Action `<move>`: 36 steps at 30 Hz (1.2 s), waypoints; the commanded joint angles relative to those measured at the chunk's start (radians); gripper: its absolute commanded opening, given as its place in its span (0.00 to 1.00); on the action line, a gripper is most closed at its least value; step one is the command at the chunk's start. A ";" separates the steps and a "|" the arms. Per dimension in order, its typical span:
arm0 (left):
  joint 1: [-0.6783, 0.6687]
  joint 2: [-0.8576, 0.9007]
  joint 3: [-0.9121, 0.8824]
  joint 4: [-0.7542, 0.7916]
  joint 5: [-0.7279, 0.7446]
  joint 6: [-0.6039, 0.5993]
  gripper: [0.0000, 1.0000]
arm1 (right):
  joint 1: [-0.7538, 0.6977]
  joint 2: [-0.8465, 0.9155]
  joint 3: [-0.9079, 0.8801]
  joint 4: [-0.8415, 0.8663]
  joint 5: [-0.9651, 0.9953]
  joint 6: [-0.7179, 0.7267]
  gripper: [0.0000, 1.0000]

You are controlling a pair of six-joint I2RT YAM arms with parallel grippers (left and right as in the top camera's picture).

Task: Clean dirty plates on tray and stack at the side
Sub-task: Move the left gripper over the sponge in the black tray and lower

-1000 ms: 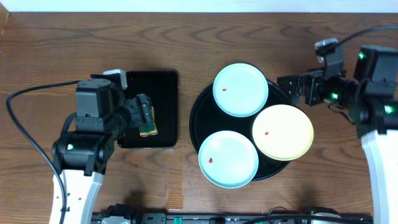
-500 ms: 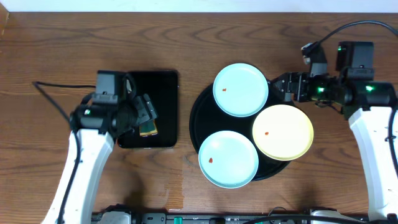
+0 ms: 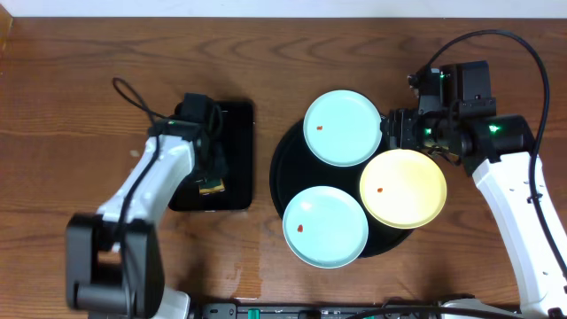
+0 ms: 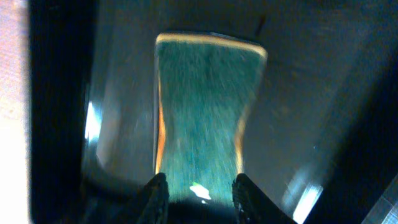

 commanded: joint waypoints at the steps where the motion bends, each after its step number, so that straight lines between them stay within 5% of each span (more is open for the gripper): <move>1: 0.001 0.081 0.014 0.040 -0.058 0.000 0.35 | 0.006 0.007 0.016 -0.003 0.037 0.033 0.64; 7: 0.002 0.209 0.014 0.123 -0.058 0.023 0.33 | 0.006 0.007 0.016 -0.003 0.037 0.033 0.64; 10: 0.002 0.241 0.015 0.129 -0.058 0.023 0.08 | 0.006 0.007 0.016 -0.003 0.034 0.037 0.63; 25: 0.001 -0.049 0.090 0.037 0.077 0.045 0.08 | 0.006 0.007 0.016 -0.003 0.030 0.041 0.64; 36: 0.001 0.055 -0.034 0.153 0.078 0.045 0.07 | 0.006 0.007 0.016 -0.002 0.030 0.041 0.65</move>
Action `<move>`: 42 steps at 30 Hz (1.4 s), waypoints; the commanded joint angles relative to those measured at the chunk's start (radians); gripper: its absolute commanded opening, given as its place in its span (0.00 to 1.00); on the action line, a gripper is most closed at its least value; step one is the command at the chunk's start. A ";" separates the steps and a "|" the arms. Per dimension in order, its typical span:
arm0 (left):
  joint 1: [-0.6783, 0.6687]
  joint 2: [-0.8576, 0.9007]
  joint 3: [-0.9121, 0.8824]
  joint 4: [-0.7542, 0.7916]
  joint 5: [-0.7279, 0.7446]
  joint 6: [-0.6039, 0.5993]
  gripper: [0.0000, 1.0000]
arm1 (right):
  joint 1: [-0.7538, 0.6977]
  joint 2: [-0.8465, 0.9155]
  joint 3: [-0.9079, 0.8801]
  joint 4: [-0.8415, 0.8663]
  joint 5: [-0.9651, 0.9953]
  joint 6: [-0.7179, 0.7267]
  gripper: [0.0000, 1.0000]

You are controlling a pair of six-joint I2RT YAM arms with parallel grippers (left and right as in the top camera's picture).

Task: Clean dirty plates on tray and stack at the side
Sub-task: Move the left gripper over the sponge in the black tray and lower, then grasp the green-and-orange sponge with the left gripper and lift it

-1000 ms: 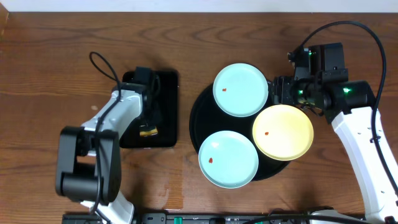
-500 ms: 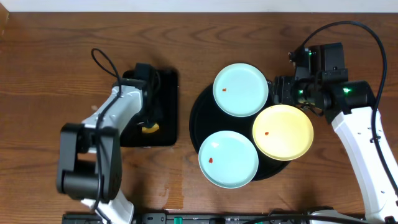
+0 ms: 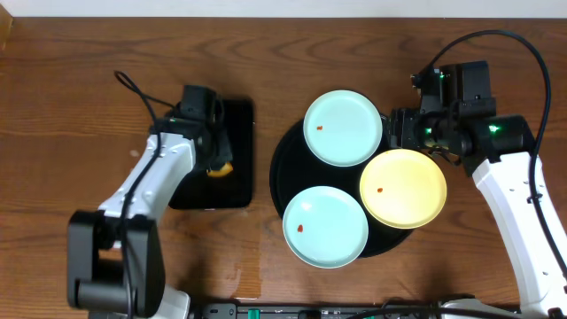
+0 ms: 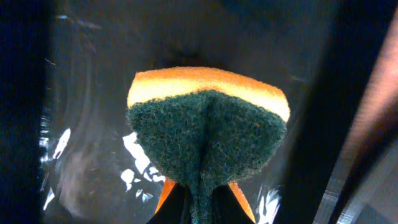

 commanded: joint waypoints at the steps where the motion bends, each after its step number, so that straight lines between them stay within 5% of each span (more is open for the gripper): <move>1: 0.002 0.064 -0.034 0.011 0.003 0.010 0.08 | 0.006 0.007 0.016 0.000 0.002 0.015 0.65; 10: 0.004 0.140 -0.028 0.018 0.120 0.010 0.08 | 0.006 0.007 0.016 -0.001 0.002 0.015 0.65; 12: 0.005 0.126 0.000 -0.016 0.119 0.010 0.17 | 0.006 0.007 0.016 0.000 0.002 0.015 0.65; 14: 0.005 0.105 0.039 -0.056 0.119 0.010 0.38 | 0.006 0.007 0.016 0.000 0.002 0.014 0.65; 18: 0.005 0.045 0.084 -0.094 0.118 0.010 0.58 | 0.006 0.007 0.016 0.000 0.002 0.014 0.65; 26: 0.004 0.040 0.035 -0.057 -0.047 0.010 0.61 | 0.006 0.007 0.016 0.000 0.002 0.015 0.66; 33: 0.002 0.120 -0.045 0.062 0.010 0.010 0.47 | 0.006 0.007 0.016 0.000 0.002 0.015 0.66; 39: 0.002 0.154 -0.044 0.062 0.030 0.010 0.12 | 0.006 0.007 0.016 0.000 0.002 0.015 0.66; 42: 0.005 0.128 -0.019 0.026 0.042 0.015 0.07 | 0.006 0.007 0.016 0.000 0.002 0.015 0.66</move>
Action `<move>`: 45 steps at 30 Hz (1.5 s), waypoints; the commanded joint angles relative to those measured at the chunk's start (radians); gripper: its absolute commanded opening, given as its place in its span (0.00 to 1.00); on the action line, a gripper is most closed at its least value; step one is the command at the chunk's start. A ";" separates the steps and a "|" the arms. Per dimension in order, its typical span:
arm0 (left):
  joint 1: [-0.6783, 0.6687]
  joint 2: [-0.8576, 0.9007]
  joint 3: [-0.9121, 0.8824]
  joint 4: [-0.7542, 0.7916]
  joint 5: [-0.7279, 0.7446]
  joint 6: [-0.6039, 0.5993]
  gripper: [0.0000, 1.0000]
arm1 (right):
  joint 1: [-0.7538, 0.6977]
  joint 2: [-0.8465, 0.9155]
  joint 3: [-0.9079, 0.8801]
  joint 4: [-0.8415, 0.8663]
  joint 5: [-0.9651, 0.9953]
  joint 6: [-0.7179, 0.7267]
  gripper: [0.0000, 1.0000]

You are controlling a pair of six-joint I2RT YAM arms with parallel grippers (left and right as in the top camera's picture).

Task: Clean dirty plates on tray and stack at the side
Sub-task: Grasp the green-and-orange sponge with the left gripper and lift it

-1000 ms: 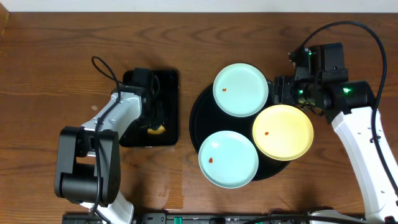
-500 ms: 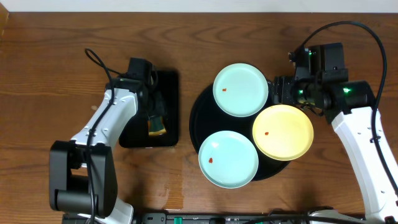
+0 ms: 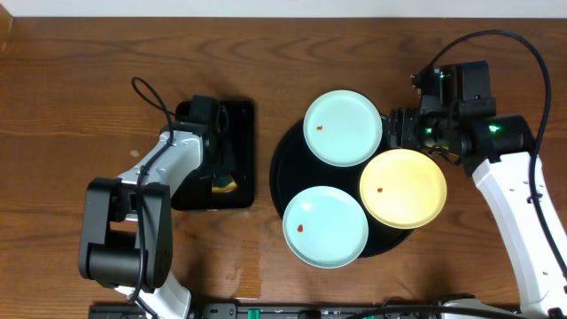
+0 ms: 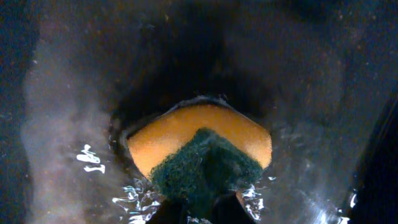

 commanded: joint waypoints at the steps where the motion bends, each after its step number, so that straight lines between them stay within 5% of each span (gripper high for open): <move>1: 0.002 -0.006 0.026 -0.052 0.021 0.014 0.08 | 0.006 0.007 0.016 0.000 0.002 0.014 0.66; 6: 0.002 -0.100 0.111 -0.111 0.021 0.014 0.08 | 0.006 0.007 0.016 0.000 0.002 0.014 0.66; 11: 0.001 -0.166 0.113 -0.114 0.020 0.030 0.32 | 0.006 0.007 0.016 0.000 0.002 0.014 0.66; 23: 0.000 -0.077 0.023 -0.039 0.017 0.032 0.52 | 0.006 0.007 0.016 0.004 0.002 0.014 0.68; 28: 0.000 0.010 0.022 -0.013 0.017 0.032 0.52 | 0.006 0.007 0.016 0.001 0.002 0.015 0.67; 33: 0.000 0.066 0.021 -0.018 0.017 0.032 0.15 | 0.006 0.007 0.016 0.000 0.001 0.021 0.67; 35: 0.000 0.057 0.026 -0.025 0.022 0.032 0.08 | 0.006 0.007 0.016 0.000 0.001 0.021 0.67; 42: 0.000 -0.055 0.118 -0.182 0.028 0.032 0.08 | 0.006 0.007 0.016 0.000 0.001 0.021 0.68; 45: 0.000 -0.117 0.121 -0.207 0.028 0.032 0.36 | 0.006 0.007 0.016 0.000 0.001 0.021 0.68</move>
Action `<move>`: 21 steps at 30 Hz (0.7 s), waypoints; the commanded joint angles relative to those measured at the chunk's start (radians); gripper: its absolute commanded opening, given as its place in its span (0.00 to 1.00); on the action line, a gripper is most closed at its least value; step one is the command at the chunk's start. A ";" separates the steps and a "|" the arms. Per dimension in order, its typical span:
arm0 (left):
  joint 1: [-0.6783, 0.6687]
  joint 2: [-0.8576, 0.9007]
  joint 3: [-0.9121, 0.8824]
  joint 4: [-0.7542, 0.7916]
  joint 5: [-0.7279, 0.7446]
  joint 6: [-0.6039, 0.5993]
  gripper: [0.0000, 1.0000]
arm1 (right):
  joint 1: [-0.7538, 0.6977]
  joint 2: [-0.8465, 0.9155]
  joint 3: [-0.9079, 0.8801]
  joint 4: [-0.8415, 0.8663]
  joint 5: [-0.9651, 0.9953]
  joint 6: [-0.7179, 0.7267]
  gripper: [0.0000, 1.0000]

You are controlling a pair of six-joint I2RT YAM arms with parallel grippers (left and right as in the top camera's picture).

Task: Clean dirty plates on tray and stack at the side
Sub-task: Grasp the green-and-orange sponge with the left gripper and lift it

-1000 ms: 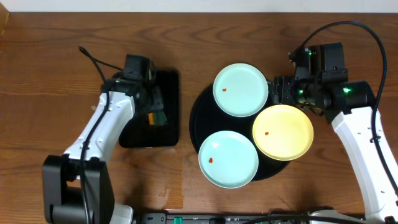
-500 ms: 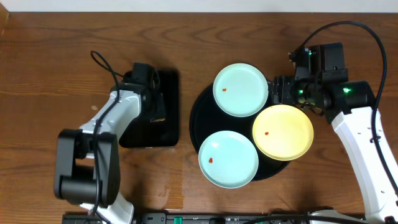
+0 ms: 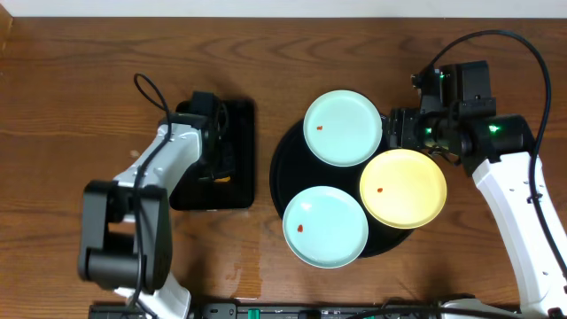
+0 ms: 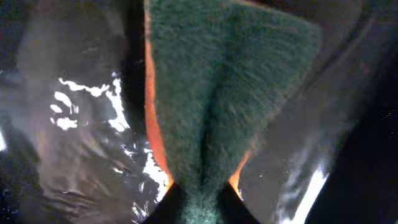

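A round black tray (image 3: 282,159) holds three plates, each with a small red speck: a pale blue plate (image 3: 343,127) at the top, a second pale blue plate (image 3: 325,226) at the bottom and a yellow plate (image 3: 403,188) at the right. My left gripper (image 3: 218,161) is over the black rectangular water basin (image 3: 239,159), shut on a sponge (image 4: 217,99) with a green scouring face and an orange body, pinched into a fold. My right gripper (image 3: 390,131) hangs at the tray's upper right rim between the top blue plate and the yellow plate; its jaws are hidden under the arm.
The wooden table (image 3: 71,106) stretches bare to the left of the basin and behind it. Water (image 4: 81,106) glints in the basin around the sponge. A cable loops from the left arm (image 3: 146,89) over the table.
The left gripper has shifted a little toward the far end of the basin. The sponge now fills more of the wrist view, above the wet floor. The right arm and plates are unchanged.
First the sponge lay flat in the basin between the open left fingers. Then the left gripper was shut on it, folded, above the basin. Later the sponge was down in the water, and now it is held over the wet basin. The right arm stayed still.
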 commanded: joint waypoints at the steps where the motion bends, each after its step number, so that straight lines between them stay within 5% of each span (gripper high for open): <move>1: -0.001 -0.088 0.045 -0.013 0.003 0.003 0.46 | 0.006 0.007 0.016 0.000 0.001 0.016 0.68; 3: -0.001 -0.097 0.045 -0.011 0.002 0.003 0.53 | 0.006 0.007 0.016 0.004 0.001 0.015 0.68; 15: -0.002 0.040 -0.046 0.188 -0.035 0.026 0.53 | 0.006 0.007 0.016 0.007 0.001 0.016 0.70; 19: -0.002 0.099 -0.045 0.200 -0.033 0.025 0.37 | 0.006 0.007 0.016 0.006 0.001 0.016 0.70; 21: -0.002 0.099 -0.044 0.187 -0.029 0.025 0.21 | 0.006 0.007 0.016 0.006 0.001 0.016 0.70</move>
